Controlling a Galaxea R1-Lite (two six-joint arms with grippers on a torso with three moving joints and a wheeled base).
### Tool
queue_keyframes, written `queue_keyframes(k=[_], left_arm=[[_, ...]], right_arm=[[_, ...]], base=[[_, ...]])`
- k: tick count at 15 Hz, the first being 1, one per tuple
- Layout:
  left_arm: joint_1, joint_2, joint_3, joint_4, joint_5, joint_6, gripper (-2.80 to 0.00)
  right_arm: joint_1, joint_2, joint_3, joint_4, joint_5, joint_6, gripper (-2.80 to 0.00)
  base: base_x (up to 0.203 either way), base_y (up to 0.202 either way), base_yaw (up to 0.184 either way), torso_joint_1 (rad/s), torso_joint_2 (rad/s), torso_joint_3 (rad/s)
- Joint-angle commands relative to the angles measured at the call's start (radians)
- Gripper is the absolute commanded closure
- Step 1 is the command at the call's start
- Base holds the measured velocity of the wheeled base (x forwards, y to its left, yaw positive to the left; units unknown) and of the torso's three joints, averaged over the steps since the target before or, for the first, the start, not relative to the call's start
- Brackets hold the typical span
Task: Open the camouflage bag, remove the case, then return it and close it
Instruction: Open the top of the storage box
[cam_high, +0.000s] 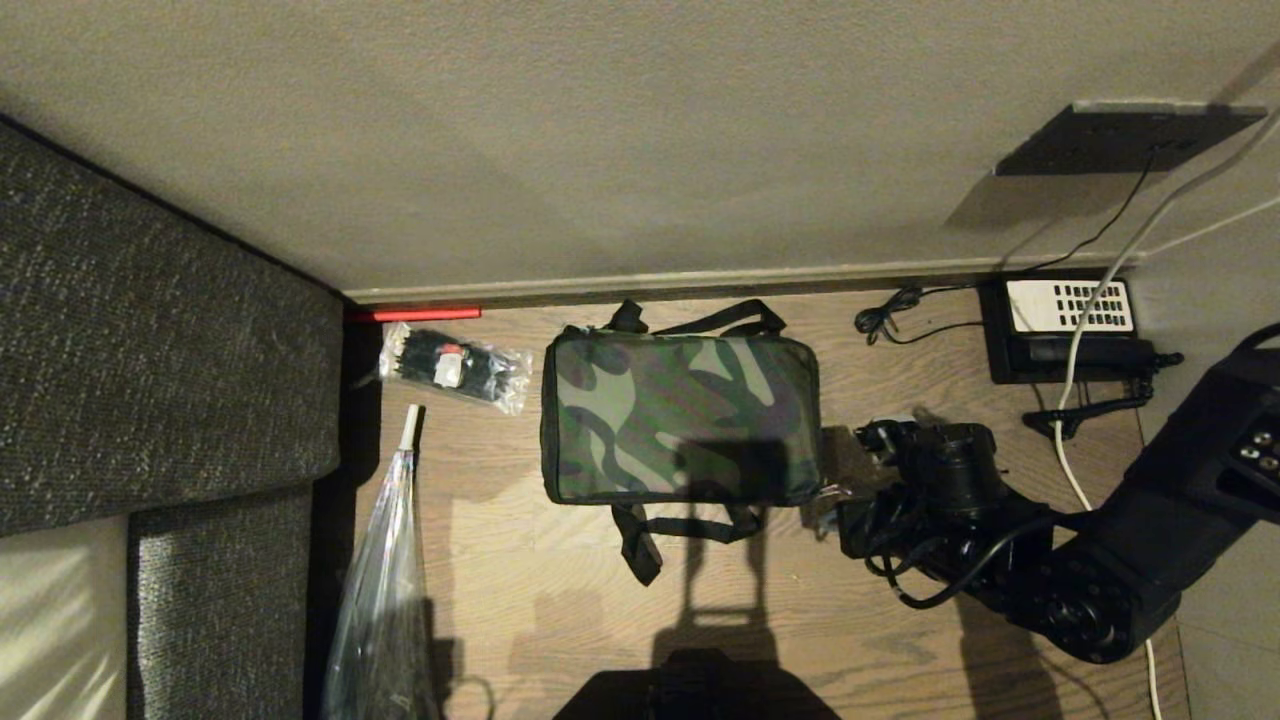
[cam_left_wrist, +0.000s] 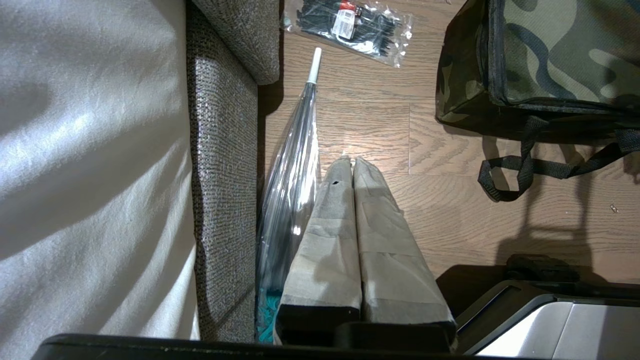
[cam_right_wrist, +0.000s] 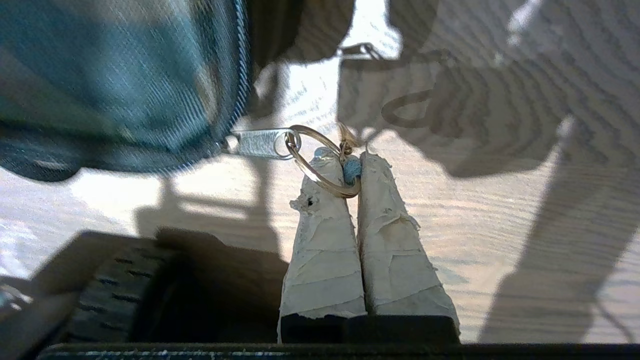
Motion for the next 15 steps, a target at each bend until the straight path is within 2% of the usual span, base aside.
queue_keyframes(k=[1, 4, 7, 12, 15], left_arm=[[0.000, 0.000, 0.002, 0.000, 0.001, 0.000, 0.00], [0.000, 0.000, 0.002, 0.000, 0.001, 0.000, 0.00], [0.000, 0.000, 0.002, 0.000, 0.001, 0.000, 0.00], [0.000, 0.000, 0.002, 0.000, 0.001, 0.000, 0.00], [0.000, 0.000, 0.002, 0.000, 0.001, 0.000, 0.00]], right_arm=[[-0.003, 0.003, 0.008, -0.016, -0.003, -0.006, 0.00], [-0.029, 0.024, 0.007, -0.049, 0.000, -0.051, 0.00], [-0.043, 0.046, -0.010, -0.050, 0.006, -0.058, 0.00], [-0.066, 0.040, -0.028, -0.044, 0.048, -0.086, 0.00], [-0.100, 0.040, -0.031, -0.048, 0.109, -0.109, 0.00]], base=[[0.000, 0.000, 0.000, 0.000, 0.00, 0.000], [0.000, 0.000, 0.000, 0.000, 0.00, 0.000], [0.000, 0.000, 0.000, 0.000, 0.00, 0.000], [0.000, 0.000, 0.000, 0.000, 0.00, 0.000], [0.000, 0.000, 0.000, 0.000, 0.00, 0.000]])
